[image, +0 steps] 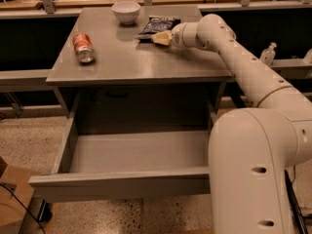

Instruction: Place blue chip bag into top drawer

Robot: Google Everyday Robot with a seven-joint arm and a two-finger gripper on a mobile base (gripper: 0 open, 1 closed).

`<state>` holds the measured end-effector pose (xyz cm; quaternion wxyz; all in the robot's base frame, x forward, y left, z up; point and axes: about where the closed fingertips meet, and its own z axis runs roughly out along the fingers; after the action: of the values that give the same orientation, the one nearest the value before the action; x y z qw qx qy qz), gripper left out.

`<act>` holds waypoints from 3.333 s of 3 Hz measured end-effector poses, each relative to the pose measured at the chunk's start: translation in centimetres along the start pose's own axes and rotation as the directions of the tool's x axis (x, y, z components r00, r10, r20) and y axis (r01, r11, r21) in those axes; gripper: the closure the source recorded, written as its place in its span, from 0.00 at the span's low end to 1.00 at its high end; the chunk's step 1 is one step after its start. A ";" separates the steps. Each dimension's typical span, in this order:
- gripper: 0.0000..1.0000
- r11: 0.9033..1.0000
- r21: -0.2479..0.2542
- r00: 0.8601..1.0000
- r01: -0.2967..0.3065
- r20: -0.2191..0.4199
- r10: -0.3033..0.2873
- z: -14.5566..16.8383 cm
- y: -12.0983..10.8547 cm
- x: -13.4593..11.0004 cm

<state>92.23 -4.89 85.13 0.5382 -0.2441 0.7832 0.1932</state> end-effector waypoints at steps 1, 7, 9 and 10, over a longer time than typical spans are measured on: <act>0.72 0.998 0.005 0.998 0.056 0.015 -0.056 -1.0 0.4 -1.4; 1.00 0.932 -0.162 0.945 0.325 0.092 -0.314 -21.3 9.5 -10.4; 1.00 0.927 -0.181 0.944 0.328 0.097 -0.315 -31.4 16.7 -6.1; 1.00 0.944 -0.221 0.969 0.245 0.036 -0.243 -33.8 19.4 -0.4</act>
Offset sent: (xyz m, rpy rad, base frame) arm -0.0489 -0.0093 0.0800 -0.0935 -0.1613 0.0598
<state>55.59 -8.33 97.94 0.5302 -0.3974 0.7180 0.2131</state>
